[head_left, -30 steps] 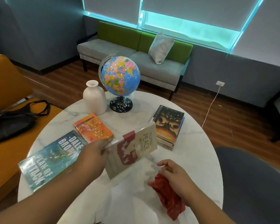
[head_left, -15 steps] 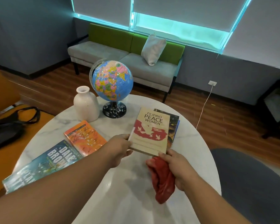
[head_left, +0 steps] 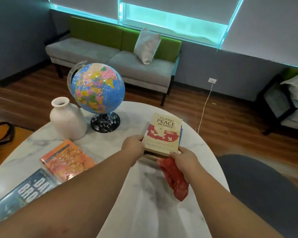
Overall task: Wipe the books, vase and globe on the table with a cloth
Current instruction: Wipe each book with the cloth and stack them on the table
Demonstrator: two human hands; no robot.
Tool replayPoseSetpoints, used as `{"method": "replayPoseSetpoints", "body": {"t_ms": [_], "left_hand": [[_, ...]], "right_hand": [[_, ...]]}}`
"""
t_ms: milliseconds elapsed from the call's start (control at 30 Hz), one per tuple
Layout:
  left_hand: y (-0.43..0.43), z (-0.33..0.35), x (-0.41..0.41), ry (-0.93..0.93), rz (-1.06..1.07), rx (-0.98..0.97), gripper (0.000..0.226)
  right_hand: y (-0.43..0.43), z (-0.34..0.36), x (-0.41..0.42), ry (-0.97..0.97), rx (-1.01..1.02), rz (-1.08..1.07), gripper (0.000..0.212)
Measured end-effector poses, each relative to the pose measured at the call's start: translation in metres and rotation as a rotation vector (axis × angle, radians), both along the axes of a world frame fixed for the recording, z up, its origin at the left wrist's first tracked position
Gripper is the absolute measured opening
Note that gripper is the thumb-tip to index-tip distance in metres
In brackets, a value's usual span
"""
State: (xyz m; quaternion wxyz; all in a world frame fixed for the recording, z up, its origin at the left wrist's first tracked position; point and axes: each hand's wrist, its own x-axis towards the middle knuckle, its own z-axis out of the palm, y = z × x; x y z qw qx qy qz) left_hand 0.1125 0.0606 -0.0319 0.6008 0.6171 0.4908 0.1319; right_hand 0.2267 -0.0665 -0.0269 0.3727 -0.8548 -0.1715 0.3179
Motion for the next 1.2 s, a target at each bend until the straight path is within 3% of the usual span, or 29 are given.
{"method": "replayPoseSetpoints", "body": {"t_ms": [100,267,533,633,733,900,1033,1133,1200], "left_hand": [[-0.005,-0.012,0.001,0.009,0.024,0.044,0.038],[-0.005,-0.026,-0.002,0.016,0.056,0.083,0.039],[0.001,-0.024,-0.009,0.077,-0.099,0.144,0.043],[-0.009,-0.024,-0.027,0.059,-0.137,0.174,0.047],[-0.02,-0.032,-0.074,0.06,-0.061,0.251,0.044],[-0.022,-0.038,-0.186,0.377,0.115,0.447,0.036],[-0.011,-0.029,-0.262,0.596,0.249,0.453,0.028],[0.003,-0.028,-0.306,0.712,0.232,0.418,0.032],[0.013,-0.031,-0.329,0.806,0.201,0.365,0.048]], "right_hand": [[-0.001,-0.004,-0.004,-0.134,-0.105,0.089,0.04],[-0.002,-0.009,-0.005,-0.19,-0.134,0.126,0.042],[-0.007,-0.003,-0.008,-0.229,-0.261,0.186,0.049],[-0.014,0.003,-0.012,-0.208,-0.18,0.099,0.05],[-0.029,0.007,-0.02,-0.049,-0.006,-0.052,0.046],[-0.052,0.006,-0.049,0.181,0.076,-0.052,0.029],[-0.055,0.004,-0.083,0.232,0.04,0.035,0.027],[-0.05,0.0,-0.107,0.21,0.023,0.129,0.029],[-0.046,0.001,-0.122,0.206,0.029,0.175,0.027]]}}
